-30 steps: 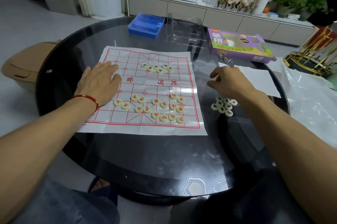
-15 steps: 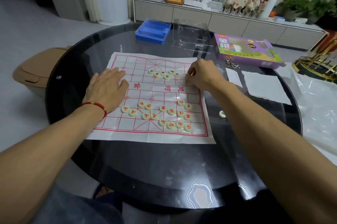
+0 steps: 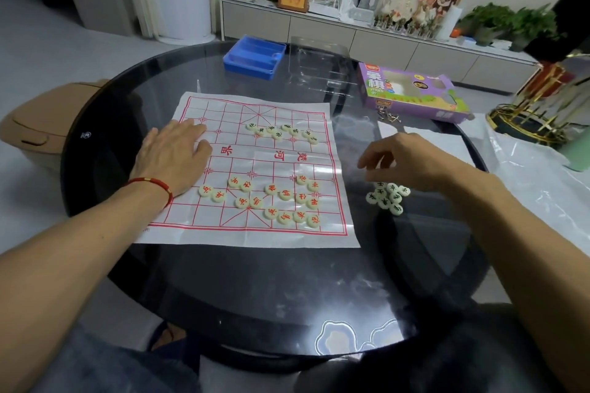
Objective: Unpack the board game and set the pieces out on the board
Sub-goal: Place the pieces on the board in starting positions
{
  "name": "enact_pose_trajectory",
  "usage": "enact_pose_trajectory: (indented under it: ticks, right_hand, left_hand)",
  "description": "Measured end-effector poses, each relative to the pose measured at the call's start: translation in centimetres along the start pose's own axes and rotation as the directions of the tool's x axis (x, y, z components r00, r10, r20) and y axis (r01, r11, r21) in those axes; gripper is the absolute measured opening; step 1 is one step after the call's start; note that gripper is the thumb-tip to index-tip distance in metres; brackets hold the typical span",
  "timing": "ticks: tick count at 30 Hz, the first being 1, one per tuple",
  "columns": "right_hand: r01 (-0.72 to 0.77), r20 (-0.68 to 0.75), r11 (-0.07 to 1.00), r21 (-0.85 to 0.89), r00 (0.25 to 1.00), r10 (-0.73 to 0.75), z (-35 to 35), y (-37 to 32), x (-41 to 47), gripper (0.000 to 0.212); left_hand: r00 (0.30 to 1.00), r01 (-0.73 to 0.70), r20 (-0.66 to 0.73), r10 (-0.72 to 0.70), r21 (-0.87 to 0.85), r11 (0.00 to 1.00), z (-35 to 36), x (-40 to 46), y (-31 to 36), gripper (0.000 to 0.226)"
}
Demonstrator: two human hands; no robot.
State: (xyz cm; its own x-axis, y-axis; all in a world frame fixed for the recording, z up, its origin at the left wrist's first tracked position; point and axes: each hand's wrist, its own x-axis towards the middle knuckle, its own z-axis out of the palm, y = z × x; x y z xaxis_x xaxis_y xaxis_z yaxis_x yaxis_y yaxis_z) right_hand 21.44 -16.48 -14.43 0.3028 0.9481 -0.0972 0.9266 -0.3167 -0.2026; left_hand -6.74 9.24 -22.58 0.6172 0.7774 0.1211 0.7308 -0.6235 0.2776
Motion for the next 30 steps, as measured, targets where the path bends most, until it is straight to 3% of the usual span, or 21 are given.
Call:
enact_pose_trajectory:
  ticks: [5,16,24,30]
  right_hand:
    - [0.027,0.067,0.999,-0.030,0.997,-0.025,0.4,0.2,-2.8,0.021]
    - [0.144,-0.027,0.975,-0.166,0.988,-0.151,2.4,-0.2,-2.6,0.015]
    - [0.125,-0.053,0.977,-0.173,0.989,-0.136,2.1,-0.4,-2.5,0.029]
    - [0.130,-0.024,0.973,-0.191,0.990,-0.137,2.6,-0.8,-2.2,0.026]
  left_hand:
    - [1.000,0.007,0.000,-0.007,0.004,1.000,0.1,0.2,0.0,0.050]
    - [1.000,0.013,0.000,-0.013,0.018,1.000,0.2,0.4,-0.2,0.051]
    - [1.000,0.012,-0.004,-0.012,0.018,1.000,0.3,0.4,-0.3,0.051]
    - [1.000,0.010,0.003,-0.010,0.020,1.000,0.2,0.4,-0.1,0.051]
